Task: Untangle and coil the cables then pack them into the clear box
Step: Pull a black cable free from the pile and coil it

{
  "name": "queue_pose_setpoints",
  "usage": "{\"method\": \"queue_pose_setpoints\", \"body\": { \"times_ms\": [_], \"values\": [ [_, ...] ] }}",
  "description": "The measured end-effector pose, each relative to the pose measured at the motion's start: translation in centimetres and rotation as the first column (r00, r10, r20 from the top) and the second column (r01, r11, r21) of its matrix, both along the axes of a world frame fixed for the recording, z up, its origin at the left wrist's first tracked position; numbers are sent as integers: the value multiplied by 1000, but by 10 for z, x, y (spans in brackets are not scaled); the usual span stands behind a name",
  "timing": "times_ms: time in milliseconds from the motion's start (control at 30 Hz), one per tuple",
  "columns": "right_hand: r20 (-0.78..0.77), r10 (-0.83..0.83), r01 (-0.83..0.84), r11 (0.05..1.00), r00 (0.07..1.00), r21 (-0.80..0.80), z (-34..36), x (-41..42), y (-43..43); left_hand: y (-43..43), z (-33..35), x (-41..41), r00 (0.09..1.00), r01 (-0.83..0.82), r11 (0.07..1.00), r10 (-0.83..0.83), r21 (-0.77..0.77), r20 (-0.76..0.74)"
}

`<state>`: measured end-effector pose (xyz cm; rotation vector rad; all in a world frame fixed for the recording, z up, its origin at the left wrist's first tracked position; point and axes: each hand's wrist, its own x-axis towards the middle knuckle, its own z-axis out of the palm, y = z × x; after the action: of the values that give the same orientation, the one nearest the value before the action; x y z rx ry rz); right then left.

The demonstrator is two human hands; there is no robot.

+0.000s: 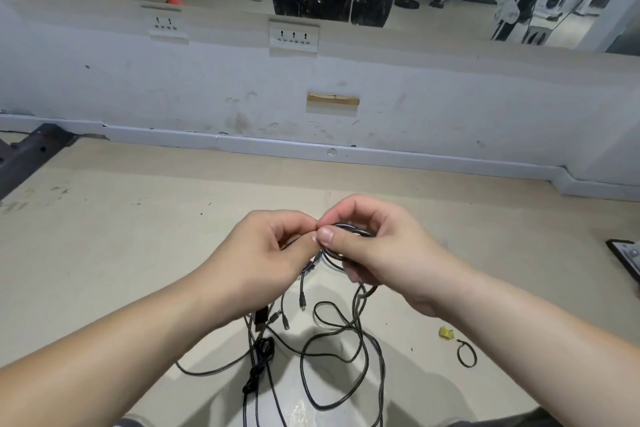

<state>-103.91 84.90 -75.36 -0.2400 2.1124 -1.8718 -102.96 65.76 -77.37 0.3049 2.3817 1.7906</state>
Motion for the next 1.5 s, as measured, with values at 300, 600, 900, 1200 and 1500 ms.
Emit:
{"method": "queue_pose_setpoints", "body": {
  "times_ms": [300,600,900,1200,1500],
  "values": [
    [215,-234,282,931,948,-230,10,-21,9,-9,5,-15,968,-60,989,25,134,248],
    [62,-69,75,992,996,-103,0,-7,7,0,9,-6,982,-96,989,76,112,172],
    [158,-140,147,988,978,-36,-2,-7,2,2,11,0,989,-21,993,4,118,149],
    [-9,-33,34,958,999,285,9,-8,8,-11,8,-19,957,-251,959,226,129,179],
    [240,-149,43,917,959,396,6,-16,23,-23,2,-34,833,-506,838,413,206,367]
  ]
}}
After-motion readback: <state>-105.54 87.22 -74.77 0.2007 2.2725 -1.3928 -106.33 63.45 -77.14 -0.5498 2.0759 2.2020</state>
